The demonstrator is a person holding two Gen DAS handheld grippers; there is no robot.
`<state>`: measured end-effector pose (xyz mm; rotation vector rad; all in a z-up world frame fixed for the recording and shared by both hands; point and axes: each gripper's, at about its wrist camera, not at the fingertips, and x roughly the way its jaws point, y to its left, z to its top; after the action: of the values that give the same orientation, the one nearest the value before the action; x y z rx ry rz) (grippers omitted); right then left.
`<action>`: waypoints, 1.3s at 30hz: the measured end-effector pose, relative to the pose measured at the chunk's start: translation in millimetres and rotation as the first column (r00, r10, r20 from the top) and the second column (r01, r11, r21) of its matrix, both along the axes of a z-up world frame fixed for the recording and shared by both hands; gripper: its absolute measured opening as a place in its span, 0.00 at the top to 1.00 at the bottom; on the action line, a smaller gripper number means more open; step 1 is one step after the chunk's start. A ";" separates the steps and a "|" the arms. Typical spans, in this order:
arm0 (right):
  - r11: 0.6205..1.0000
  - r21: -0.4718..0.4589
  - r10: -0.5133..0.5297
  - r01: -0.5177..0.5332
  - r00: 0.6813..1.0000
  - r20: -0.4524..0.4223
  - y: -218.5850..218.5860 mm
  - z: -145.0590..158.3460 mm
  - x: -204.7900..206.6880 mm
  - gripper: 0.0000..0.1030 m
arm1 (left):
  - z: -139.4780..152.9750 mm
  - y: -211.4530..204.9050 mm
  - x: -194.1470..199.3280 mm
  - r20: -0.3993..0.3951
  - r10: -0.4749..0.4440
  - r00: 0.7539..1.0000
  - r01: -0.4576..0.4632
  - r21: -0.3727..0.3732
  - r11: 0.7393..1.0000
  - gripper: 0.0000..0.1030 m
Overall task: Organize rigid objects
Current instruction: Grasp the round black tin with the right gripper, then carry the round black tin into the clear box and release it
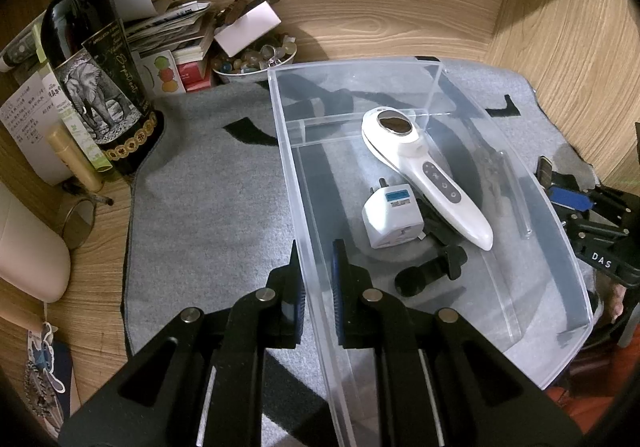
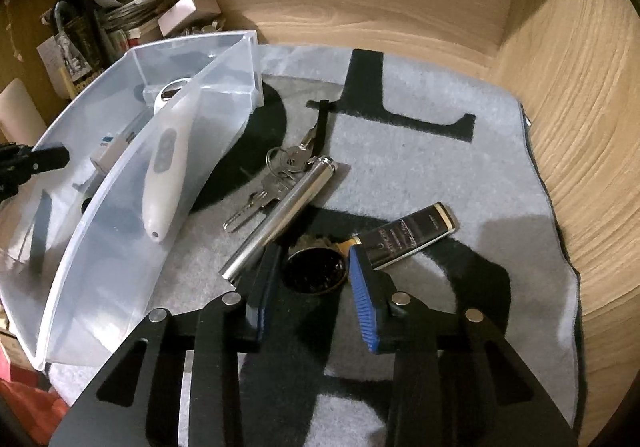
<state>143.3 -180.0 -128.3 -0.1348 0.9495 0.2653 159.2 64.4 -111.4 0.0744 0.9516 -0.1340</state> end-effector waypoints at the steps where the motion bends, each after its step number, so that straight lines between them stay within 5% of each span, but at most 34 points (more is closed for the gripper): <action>1: 1.000 -0.001 -0.001 0.001 1.000 0.004 -0.6 0.9 -0.3 0.70 | 0.0 0.1 0.1 0.000 0.000 1.000 0.000 0.000 1.000 0.89; 13: 1.000 0.012 0.002 -0.004 0.992 0.127 -0.7 42.5 -1.8 0.70 | 0.0 -0.1 -0.1 0.000 0.000 1.000 0.000 0.000 1.000 0.89; 26: 0.992 0.046 0.104 -0.120 0.960 0.259 39.2 86.8 2.4 0.70 | 0.0 -0.4 -0.2 0.000 0.001 1.000 -0.001 0.000 1.000 0.89; 39: 0.967 0.025 0.248 -0.255 0.954 0.168 98.2 61.9 15.7 0.70 | 0.1 -1.6 0.1 0.000 0.001 1.000 -0.001 0.000 1.000 0.89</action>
<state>158.9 -81.8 -66.4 -0.2326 0.7611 0.5040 159.2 62.8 -111.3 0.0743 0.9519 -0.1334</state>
